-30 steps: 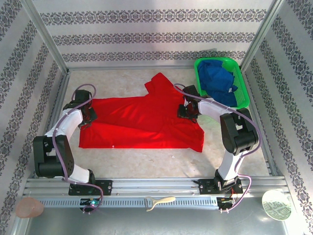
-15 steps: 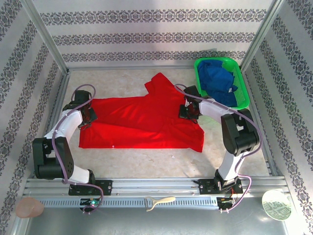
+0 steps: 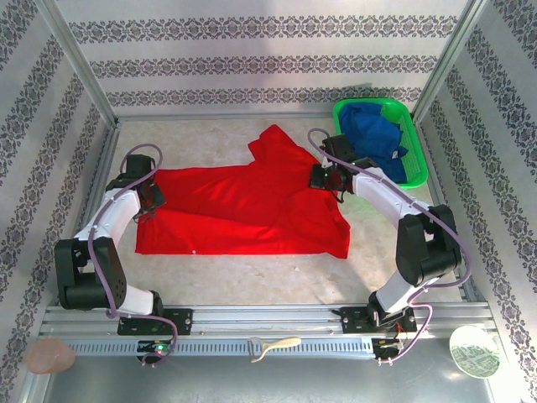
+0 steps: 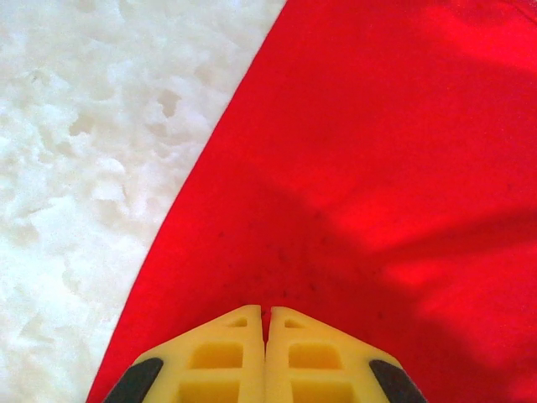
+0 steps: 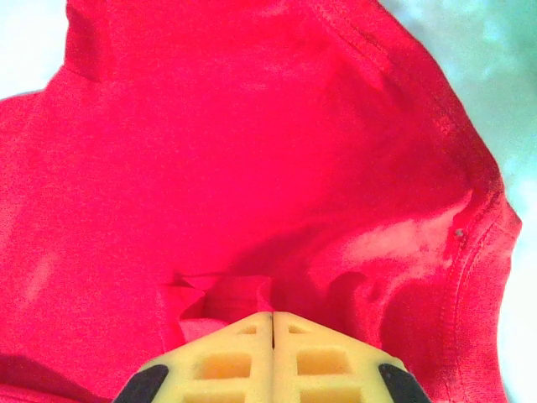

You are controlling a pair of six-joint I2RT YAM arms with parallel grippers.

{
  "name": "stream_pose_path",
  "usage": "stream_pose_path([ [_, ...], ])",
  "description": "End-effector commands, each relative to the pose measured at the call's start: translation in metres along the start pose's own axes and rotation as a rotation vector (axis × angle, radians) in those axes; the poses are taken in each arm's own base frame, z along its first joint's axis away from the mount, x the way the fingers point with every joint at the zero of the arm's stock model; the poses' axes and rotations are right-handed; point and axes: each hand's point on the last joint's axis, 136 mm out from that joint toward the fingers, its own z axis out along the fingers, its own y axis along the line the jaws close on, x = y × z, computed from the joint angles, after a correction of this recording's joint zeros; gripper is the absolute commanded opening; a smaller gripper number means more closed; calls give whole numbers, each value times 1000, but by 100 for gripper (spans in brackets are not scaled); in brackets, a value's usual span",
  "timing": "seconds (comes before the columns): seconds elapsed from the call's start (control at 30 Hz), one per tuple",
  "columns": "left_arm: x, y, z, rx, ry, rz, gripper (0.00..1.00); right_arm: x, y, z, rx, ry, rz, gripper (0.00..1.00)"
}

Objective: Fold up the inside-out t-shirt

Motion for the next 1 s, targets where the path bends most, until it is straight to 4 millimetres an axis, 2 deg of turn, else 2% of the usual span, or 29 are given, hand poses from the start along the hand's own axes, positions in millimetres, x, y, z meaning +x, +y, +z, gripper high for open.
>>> stream_pose_path([
  [0.0,-9,14,-10,-36,-44,-50,1,-15,-2,-8,19,-37,9,0],
  [0.33,-7,27,-13,-59,-69,-93,1,-38,0,-27,42,-128,17,0],
  [0.7,-15,24,-15,-44,-82,-117,1,-72,5,-56,44,-259,31,0],
  [0.87,-23,24,-15,-48,-104,-133,1,-85,8,-52,46,-269,30,0],
  [0.97,-29,21,-10,-47,-100,-133,1,-89,6,-35,58,-246,31,0],
])
